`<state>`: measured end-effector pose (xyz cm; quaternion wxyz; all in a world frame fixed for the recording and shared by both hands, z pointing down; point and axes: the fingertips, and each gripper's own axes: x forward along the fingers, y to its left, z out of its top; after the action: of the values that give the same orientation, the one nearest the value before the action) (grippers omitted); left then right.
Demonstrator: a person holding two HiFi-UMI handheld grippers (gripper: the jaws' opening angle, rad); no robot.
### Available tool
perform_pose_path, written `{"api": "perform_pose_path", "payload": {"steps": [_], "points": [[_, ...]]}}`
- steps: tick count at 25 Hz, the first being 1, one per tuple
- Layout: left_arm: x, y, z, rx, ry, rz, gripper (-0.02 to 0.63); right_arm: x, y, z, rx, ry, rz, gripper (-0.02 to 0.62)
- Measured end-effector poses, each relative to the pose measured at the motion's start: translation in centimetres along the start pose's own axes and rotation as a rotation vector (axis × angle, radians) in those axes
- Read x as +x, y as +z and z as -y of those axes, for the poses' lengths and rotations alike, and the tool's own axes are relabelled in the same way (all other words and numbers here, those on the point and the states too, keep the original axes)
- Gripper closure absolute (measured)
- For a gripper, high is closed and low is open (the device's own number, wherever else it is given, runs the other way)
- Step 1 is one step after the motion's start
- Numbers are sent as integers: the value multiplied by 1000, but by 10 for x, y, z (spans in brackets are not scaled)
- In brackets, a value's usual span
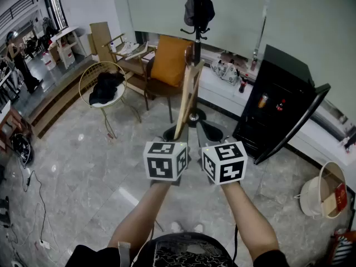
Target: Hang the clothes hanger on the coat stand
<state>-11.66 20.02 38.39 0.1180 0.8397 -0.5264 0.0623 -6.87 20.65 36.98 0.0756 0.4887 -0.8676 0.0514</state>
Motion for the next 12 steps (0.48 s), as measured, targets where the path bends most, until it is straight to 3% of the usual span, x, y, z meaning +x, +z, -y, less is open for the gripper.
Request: {"api": "perform_pose_path", "payload": {"steps": [12], "points": [[1,0,-39,-4,-23,-10,580,33,-2,-13,42,-38,-21,595]]}}
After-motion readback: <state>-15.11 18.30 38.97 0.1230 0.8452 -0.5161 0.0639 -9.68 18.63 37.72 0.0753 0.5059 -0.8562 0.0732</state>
